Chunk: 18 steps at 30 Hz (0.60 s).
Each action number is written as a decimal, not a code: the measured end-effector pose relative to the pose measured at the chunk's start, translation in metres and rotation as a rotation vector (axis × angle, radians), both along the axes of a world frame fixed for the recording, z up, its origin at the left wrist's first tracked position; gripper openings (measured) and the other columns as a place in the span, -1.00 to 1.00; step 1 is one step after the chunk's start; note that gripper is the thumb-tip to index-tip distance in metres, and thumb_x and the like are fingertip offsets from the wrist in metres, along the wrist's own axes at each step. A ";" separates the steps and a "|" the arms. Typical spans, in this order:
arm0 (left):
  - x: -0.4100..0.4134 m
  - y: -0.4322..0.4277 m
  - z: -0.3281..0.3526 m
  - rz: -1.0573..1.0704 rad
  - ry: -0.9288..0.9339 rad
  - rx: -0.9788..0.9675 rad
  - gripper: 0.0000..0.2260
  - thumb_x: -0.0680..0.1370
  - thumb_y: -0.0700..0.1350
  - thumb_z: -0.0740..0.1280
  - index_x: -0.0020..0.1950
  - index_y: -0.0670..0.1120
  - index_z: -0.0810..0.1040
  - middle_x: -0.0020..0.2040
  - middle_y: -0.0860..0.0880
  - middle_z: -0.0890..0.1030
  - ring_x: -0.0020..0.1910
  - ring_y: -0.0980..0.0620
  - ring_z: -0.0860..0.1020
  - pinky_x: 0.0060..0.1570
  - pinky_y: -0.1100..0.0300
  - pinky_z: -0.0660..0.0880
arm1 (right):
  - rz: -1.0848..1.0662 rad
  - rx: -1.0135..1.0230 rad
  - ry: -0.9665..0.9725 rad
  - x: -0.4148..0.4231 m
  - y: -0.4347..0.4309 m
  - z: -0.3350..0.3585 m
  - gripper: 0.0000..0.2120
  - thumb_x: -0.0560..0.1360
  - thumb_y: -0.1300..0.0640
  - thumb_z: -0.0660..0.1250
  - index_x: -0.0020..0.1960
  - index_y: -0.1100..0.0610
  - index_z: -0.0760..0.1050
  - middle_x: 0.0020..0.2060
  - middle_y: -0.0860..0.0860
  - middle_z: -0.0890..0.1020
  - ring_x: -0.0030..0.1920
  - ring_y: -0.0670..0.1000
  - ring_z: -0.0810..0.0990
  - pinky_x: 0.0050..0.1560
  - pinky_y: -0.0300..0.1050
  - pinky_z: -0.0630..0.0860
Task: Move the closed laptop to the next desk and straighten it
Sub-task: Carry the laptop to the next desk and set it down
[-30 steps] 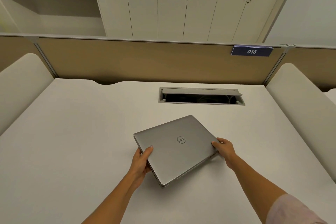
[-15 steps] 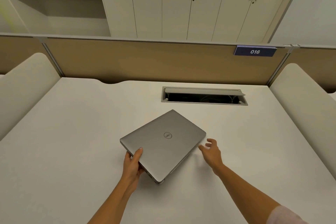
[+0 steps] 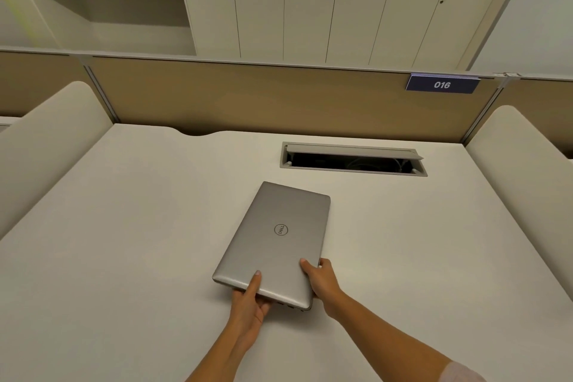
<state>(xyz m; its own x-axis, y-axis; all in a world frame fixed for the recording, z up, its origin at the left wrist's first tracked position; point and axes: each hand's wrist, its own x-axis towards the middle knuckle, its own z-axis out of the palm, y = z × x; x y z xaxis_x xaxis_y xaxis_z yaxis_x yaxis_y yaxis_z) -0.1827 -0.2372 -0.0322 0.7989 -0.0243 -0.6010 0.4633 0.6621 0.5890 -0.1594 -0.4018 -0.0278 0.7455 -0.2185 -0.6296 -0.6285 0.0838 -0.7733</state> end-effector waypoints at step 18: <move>0.010 0.019 -0.011 -0.327 0.180 0.662 -0.72 0.44 0.05 0.47 -0.04 -0.12 0.53 -0.12 -0.09 0.65 -0.26 -0.04 0.65 -0.32 0.14 0.55 | 0.093 -0.632 -0.124 -0.014 -0.008 -0.001 -0.52 0.37 -0.06 0.48 -0.42 0.18 0.27 -0.52 0.10 0.33 -0.46 0.07 0.28 -0.40 -0.11 0.22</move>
<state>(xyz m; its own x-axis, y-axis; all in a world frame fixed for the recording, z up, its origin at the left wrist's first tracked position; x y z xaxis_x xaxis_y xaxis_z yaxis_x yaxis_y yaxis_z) -0.1729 -0.2184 -0.0436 0.7015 0.1681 -0.6925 0.7014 0.0094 0.7127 -0.1738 -0.4098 -0.0288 0.8383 -0.4497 -0.3083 -0.5137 -0.4619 -0.7230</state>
